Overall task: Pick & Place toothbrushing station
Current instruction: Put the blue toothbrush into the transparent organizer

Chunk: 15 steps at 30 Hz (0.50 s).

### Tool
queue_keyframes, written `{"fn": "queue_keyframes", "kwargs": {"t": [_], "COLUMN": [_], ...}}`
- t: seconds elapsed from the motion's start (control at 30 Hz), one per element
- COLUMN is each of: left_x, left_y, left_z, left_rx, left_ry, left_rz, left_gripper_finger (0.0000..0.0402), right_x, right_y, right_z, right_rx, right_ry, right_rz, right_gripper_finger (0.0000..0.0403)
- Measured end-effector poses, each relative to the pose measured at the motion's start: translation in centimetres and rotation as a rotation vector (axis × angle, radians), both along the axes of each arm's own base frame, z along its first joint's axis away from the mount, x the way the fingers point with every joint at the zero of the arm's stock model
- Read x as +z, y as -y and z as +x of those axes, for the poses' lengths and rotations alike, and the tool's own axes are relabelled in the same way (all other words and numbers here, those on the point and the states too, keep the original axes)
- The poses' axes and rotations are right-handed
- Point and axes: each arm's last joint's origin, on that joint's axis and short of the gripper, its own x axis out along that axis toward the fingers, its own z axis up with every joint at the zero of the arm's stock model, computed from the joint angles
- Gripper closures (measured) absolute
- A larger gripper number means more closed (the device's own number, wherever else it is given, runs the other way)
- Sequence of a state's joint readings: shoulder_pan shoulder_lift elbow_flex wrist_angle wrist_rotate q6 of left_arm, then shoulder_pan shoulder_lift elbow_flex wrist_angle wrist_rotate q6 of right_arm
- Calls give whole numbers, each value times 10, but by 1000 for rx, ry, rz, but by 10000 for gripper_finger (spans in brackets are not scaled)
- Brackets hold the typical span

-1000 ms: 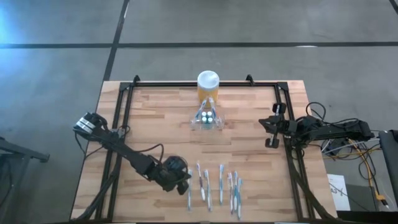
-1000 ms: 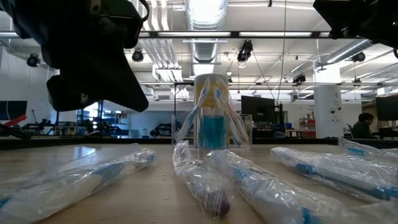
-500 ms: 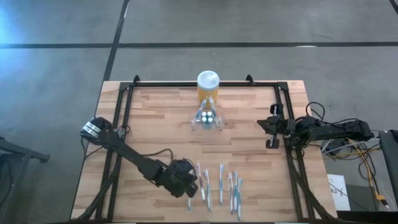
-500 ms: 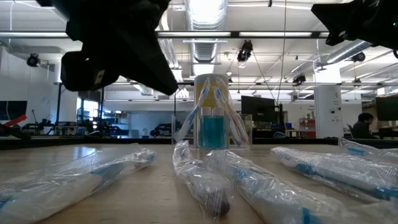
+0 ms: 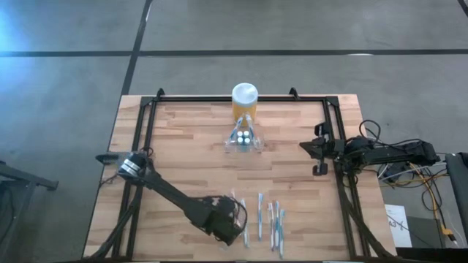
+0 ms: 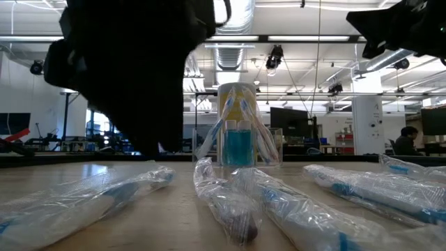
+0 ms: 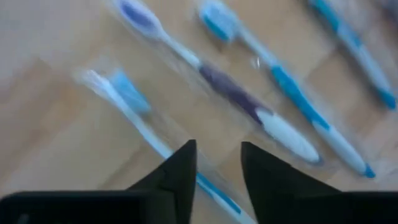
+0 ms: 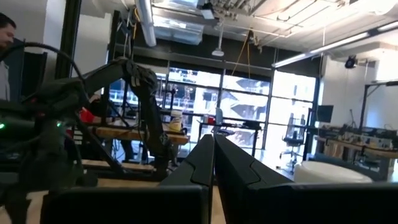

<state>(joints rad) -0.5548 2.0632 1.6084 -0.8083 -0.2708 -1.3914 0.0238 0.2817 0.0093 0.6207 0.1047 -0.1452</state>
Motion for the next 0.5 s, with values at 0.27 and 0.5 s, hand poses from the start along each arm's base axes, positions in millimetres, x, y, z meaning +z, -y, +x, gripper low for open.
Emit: {"fn": "queue_keyframes", "kwargs": {"t": [0.27,0.5], "left_x": [-8,7], "left_y": [-3,-5], "left_z": [6,5], "left_rx": [16,10], "left_ry": [-73,-109], "left_rz": [-54,-83], "left_gripper_finger": [178,159], "right_x": [-1,-1], "right_y": [0,0], "right_z": [0,0], "right_rx": [5,1], "right_ry": [-5,-6], "right_rz": [14,5], "right_gripper_finger": [394,394]}}
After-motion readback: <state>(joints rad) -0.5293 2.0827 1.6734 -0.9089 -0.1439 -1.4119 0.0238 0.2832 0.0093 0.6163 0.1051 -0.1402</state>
